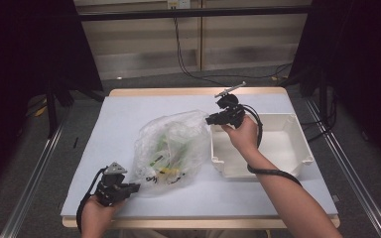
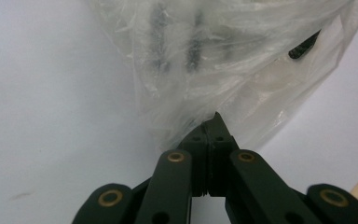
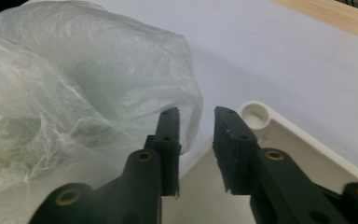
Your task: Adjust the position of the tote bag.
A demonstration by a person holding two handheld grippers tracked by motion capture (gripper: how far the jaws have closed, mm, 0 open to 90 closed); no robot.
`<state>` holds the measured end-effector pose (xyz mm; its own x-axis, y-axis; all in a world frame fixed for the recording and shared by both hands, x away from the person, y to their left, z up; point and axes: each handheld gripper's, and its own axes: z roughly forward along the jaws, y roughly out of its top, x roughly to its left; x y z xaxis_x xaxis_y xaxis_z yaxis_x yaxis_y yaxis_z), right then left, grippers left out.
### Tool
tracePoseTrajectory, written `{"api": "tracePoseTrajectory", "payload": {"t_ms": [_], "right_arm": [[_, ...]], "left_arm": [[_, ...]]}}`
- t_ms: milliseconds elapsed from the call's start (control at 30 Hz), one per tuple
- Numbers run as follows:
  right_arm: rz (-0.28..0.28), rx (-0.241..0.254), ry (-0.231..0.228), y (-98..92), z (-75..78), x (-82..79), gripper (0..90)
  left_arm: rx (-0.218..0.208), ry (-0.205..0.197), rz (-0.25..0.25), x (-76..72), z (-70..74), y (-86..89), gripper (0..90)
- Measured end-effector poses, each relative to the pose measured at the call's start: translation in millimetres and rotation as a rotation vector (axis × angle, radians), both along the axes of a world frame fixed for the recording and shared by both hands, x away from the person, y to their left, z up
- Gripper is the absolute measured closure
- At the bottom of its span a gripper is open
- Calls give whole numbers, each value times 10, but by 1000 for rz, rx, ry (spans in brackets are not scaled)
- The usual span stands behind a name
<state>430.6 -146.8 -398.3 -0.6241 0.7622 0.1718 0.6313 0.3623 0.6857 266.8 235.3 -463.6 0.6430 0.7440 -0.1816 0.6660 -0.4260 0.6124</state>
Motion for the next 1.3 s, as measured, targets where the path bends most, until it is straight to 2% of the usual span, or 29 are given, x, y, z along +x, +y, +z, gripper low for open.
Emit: {"api": "tracePoseTrajectory", "payload": {"t_ms": [33, 133, 167, 200, 300, 367, 400, 433, 533, 567, 600, 633, 667, 733, 800, 900, 933, 967, 1000, 1033, 1067, 1133, 1167, 1267, 1300], "right_arm": [[4, -1, 0, 11, 12, -16, 690], [14, -4, -7, 32, 35, -54, 618], [16, 2, -2, 32, 41, -65, 607], [19, 2, -3, 33, 51, -79, 599], [33, -1, -11, 36, 78, -121, 570], [34, -6, -11, 32, 95, -151, 552], [37, -1, -5, 31, 97, -165, 545], [44, -5, -5, 29, 100, -180, 527], [56, -5, 0, 33, 117, -238, 503], [58, -7, 2, 29, 125, -260, 501], [66, -8, -6, 26, 126, -277, 501], [73, -8, -3, 22, 126, -301, 499], [74, -5, -3, 16, 123, -327, 495], [82, -4, -2, 2, 115, -378, 481], [91, 5, -6, -17, 112, -414, 468], [91, 16, 0, -31, 117, -443, 448], [94, 18, -2, -32, 121, -450, 436], [90, 26, 4, -32, 132, -458, 423], [91, 26, 1, -29, 140, -464, 412], [97, 27, -1, -22, 147, -473, 399], [102, 20, -3, -13, 156, -480, 379], [108, 17, 3, 9, 167, -490, 347], [106, 16, 1, 22, 171, -496, 332], [111, 18, 0, 58, 183, -504, 307], [113, 19, -1, 72, 190, -506, 296]], "left_arm": [[4, 8, -6, 3, 15, 3, 893], [-9, -15, 3, 7, 29, 5, 873], [4, -12, -3, 9, 49, 16, 853], [-12, -16, 7, 9, 49, 14, 819], [-23, -26, 14, 11, 64, 8, 758], [-1, -27, 8, 15, 99, -1, 702], [9, -26, -10, 23, 112, -2, 687], [-4, -31, -2, 17, 117, -24, 683], [3, -51, -2, 23, 146, -62, 630], [8, -43, -6, 27, 164, -64, 614], [-2, -53, 5, 31, 161, -74, 607], [12, -50, -6, 42, 174, -67, 606], [1, -57, -1, 46, 165, -73, 595], [8, -62, 5, 56, 165, -76, 581], [17, -53, -10, 68, 187, -72, 560], [-5, -67, 1, 77, 191, -89, 529], [8, -52, -22, 85, 210, -80, 526], [1, -60, -10, 83, 209, -92, 524], [17, -53, -25, 89, 226, -83, 516], [0, -66, -8, 88, 219, -97, 503], [12, -61, -14, 94, 239, -89, 501], [9, -66, -18, 106, 248, -90, 497], [23, -57, -36, 116, 257, -87, 496], [30, -61, -38, 126, 235, -122, 494], [37, -48, -56, 135, 237, -122, 496]]}}
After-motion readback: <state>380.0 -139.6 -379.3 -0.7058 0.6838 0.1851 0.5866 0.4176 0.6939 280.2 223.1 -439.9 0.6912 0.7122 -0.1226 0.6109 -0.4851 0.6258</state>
